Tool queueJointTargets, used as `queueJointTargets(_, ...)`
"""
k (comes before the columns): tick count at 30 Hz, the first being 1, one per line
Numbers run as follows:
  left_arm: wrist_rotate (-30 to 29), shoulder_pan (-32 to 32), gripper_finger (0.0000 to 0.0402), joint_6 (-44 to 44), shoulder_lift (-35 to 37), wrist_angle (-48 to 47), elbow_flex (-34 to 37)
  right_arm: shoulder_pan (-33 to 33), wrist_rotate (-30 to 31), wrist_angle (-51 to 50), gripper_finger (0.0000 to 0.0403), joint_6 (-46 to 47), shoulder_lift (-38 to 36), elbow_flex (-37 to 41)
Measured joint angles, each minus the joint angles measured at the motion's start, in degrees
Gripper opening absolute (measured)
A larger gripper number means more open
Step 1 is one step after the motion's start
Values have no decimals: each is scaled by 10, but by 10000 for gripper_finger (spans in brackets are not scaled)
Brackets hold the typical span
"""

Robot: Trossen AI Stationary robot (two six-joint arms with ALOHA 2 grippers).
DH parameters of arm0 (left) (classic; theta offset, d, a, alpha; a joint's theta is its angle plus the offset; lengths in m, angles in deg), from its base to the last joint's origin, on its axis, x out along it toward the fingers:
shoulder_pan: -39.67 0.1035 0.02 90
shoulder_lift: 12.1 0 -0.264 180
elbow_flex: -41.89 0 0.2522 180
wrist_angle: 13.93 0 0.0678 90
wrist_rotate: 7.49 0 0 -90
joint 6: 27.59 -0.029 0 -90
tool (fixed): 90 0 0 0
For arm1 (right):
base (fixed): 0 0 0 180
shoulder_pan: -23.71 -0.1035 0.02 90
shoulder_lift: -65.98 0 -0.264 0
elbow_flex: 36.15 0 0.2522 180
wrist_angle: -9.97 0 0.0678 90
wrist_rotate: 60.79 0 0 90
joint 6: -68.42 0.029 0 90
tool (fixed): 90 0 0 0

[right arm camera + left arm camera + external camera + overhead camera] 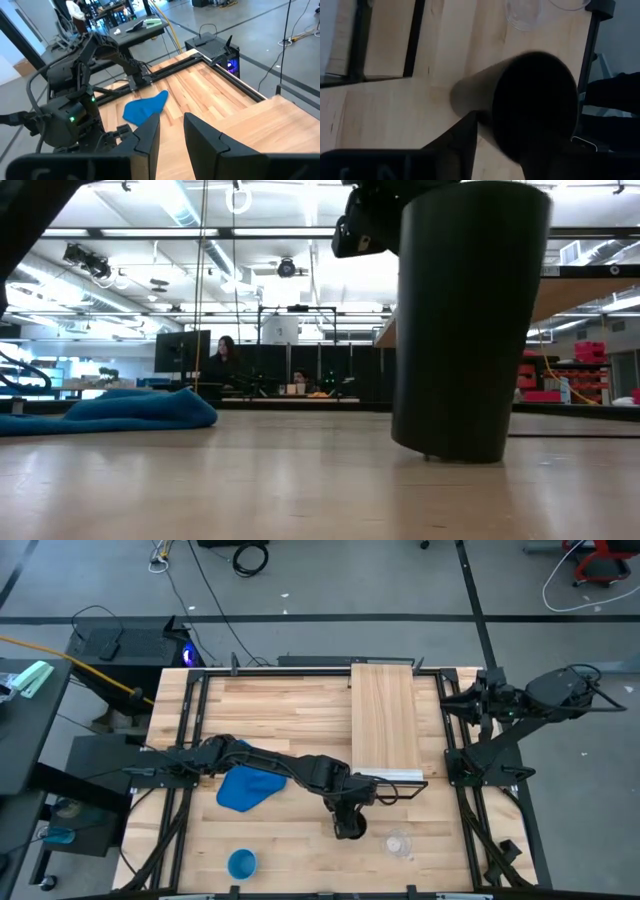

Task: Stack small to large cups/mugs on shelf
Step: Move the cups to the bottom of the shelf

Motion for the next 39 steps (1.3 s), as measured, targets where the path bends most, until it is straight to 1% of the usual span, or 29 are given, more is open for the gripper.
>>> queueJointTargets(9, 2, 15, 168, 7, 0, -7, 0, 0, -4, -8, 96, 9, 0, 0)
queueJointTargets(13, 25, 19, 175, 9, 0, -13, 0, 0, -11, -8, 96, 10, 0, 0)
queueJointTargets(17, 62, 21, 178, 25, 5, -15, -7, 0, -13, -8, 96, 10, 0, 0)
queueJointTargets(19, 64, 21, 177, 25, 5, -28, -27, 0, -13, -8, 96, 10, 0, 0)
queueJointTargets(21, 67, 21, 175, 24, 11, -23, -30, 0, -13, -8, 96, 10, 0, 0)
queueJointTargets(25, 47, 24, 173, 22, 25, -63, -30, 0, -14, -8, 96, 10, 0, 0)
queueJointTargets(28, 5, 28, 172, 22, 38, -142, -30, 0, -21, -8, 96, 13, 0, 0)
queueJointTargets(30, -37, 28, 172, 25, 42, -220, -30, 0, -27, -9, 96, 15, 0, 0)
queueJointTargets(31, -50, 27, 172, 31, 43, -257, -30, 0, -31, -9, 96, 15, 0, 0)
queueJointTargets(32, -54, 24, 172, 37, 43, -270, -24, 0, -35, -9, 96, 18, 0, 0)
queueJointTargets(35, -32, 3, 172, 41, 48, -236, 8, 0, -44, -9, 96, 25, 0, 0)
queueJointTargets(37, -15, -18, 172, 41, 51, -194, 31, 0, -44, -10, 96, 28, 0, 0)
queueJointTargets(39, -9, -36, 172, 47, 52, -170, 62, 0, -45, -10, 96, 29, 0, 0)
